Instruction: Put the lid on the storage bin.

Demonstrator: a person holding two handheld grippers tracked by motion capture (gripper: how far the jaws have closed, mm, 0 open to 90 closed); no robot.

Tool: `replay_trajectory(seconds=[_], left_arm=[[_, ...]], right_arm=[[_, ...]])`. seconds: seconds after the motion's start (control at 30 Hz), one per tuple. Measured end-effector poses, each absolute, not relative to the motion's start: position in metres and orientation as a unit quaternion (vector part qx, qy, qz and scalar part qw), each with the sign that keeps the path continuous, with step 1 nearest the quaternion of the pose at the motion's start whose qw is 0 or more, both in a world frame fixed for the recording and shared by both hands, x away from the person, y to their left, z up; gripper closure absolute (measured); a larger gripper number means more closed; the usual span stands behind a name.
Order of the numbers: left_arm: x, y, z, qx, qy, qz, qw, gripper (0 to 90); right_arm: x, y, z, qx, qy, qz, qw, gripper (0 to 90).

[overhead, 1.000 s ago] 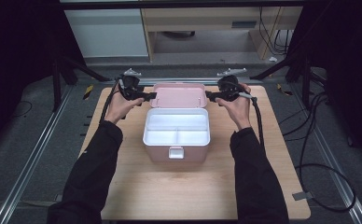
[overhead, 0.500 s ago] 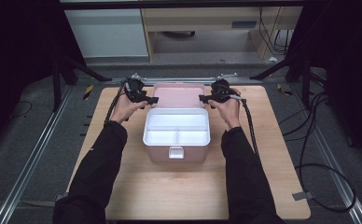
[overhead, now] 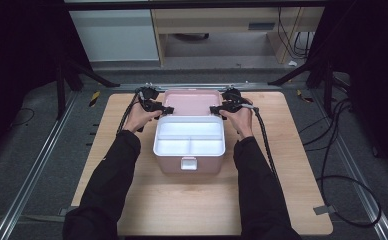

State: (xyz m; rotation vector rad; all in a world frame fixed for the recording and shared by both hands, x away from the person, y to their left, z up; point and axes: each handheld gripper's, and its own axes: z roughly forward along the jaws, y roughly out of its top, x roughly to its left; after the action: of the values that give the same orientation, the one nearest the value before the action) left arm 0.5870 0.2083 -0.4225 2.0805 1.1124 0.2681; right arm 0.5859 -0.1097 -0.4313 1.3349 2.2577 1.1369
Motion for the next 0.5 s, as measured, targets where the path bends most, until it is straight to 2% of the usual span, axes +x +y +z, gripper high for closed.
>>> replay_trajectory(seconds=[0.07,0.3,0.5], left_arm=[[0.586,0.208,-0.422,0.812,0.435,0.105,0.374,40.2],[0.581,0.206,-0.414,0.815,0.43,0.119,0.371,42.2],[0.579,0.207,-0.405,0.801,0.433,0.125,0.395,42.8]], right_arm=[[0.586,-0.108,-0.431,0.462,0.781,0.401,0.128,35.9],[0.585,-0.106,-0.426,0.461,0.782,0.396,0.141,38.1],[0.581,-0.109,-0.416,0.461,0.774,0.404,0.157,40.5]])
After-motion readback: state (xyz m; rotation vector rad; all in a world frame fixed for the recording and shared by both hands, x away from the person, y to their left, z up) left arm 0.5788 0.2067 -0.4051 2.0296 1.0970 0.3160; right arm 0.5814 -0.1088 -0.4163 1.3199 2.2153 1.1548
